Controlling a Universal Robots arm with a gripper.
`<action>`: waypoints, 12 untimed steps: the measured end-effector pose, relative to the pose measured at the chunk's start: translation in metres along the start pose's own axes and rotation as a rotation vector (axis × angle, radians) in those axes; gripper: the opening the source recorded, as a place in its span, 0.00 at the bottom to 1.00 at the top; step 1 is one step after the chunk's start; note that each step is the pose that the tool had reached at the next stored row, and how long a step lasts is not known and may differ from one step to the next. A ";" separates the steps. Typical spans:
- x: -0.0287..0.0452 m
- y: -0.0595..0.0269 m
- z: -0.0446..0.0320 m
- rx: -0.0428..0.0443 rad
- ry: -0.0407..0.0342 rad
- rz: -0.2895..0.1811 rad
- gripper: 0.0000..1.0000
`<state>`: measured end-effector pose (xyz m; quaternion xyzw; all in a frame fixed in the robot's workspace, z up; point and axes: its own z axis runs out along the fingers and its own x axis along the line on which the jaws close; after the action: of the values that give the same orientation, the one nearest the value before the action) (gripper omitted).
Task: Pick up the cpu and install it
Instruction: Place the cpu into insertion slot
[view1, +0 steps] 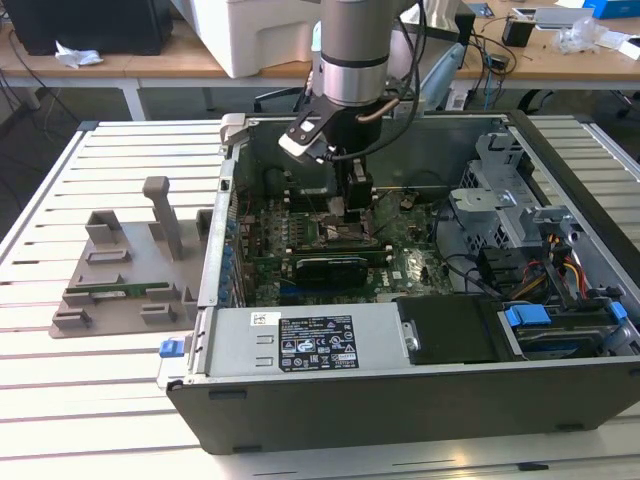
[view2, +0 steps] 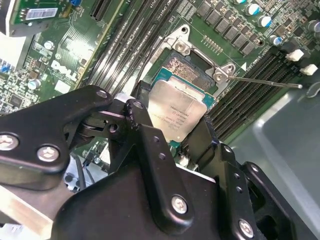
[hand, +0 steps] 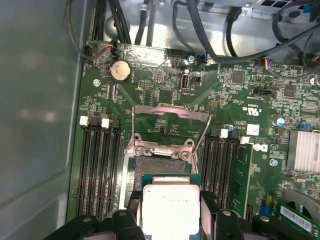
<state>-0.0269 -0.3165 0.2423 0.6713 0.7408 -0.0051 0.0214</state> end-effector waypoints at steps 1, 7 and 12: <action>0.0001 0.0000 0.0013 0.0004 -0.0002 0.010 0.55; 0.0030 0.0001 0.0100 0.0023 -0.0014 0.058 0.55; 0.0036 -0.0002 0.0216 0.0024 -0.0015 0.058 0.55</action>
<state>-0.0269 -0.3137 0.2206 0.6926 0.7209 -0.0059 0.0213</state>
